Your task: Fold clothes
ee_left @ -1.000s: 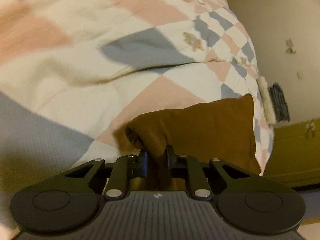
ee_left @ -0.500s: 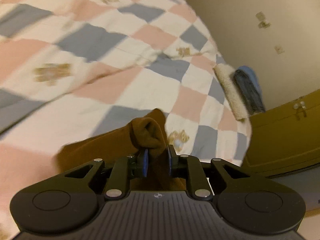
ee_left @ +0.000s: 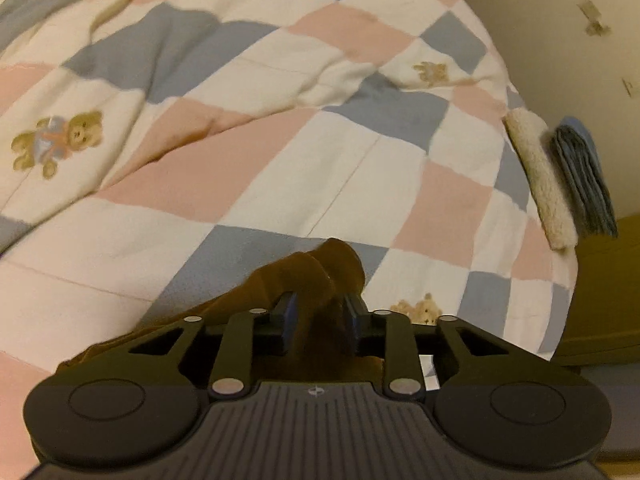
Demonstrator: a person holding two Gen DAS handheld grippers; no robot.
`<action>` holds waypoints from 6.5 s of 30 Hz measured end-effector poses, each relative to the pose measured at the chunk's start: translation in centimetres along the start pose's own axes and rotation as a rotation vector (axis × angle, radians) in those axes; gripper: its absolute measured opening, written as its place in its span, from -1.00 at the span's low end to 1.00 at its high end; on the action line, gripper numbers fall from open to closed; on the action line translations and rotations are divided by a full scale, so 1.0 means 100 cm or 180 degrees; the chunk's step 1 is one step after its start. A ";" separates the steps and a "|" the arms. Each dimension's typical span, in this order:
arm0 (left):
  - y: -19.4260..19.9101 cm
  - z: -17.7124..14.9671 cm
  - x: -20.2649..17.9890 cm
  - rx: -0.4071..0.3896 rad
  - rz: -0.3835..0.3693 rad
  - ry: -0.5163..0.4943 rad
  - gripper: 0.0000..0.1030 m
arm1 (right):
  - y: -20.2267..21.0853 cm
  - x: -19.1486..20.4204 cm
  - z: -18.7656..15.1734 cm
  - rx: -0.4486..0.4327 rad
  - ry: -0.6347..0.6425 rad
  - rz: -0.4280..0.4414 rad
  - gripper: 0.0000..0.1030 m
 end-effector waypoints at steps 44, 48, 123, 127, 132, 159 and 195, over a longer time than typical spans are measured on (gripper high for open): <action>0.059 0.039 -0.017 -0.0423 0.0223 -0.2293 -0.53 | 0.042 0.077 0.004 -0.0759 0.0438 -0.1409 0.09; 0.096 -0.004 -0.002 -0.0368 -0.0028 -0.2468 -0.80 | 0.035 0.153 -0.033 -0.0725 0.0866 -0.0955 -0.27; 0.129 -0.167 -0.025 0.0363 0.1031 -0.3019 -0.17 | 0.143 0.211 -0.085 -0.0379 -0.0589 -0.1002 0.19; 0.137 -0.171 -0.025 0.0372 0.1001 -0.3002 -0.17 | 0.143 0.212 -0.085 -0.0361 -0.0566 -0.1004 0.20; 0.142 -0.174 -0.027 0.0393 0.1018 -0.3068 -0.17 | 0.143 0.213 -0.085 -0.0307 -0.0563 -0.1021 0.22; 0.092 -0.035 -0.015 0.0459 0.0373 -0.3156 0.32 | 0.056 0.116 -0.109 -0.0181 -0.1590 -0.0511 0.31; -0.101 -0.010 -0.003 0.2067 -0.1218 -0.2168 0.51 | -0.053 0.000 -0.101 -0.0845 -0.2415 0.0493 0.14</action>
Point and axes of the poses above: each gripper's, at about its wrist camera, not at the fingertips, and y roughly against the way its jaws point, x to its left, z to its top, the point moved 3 cm from there along -y, roughly the way its jaws point, and after that the axes turned 3 degrees about y, right-handed, at the moved point
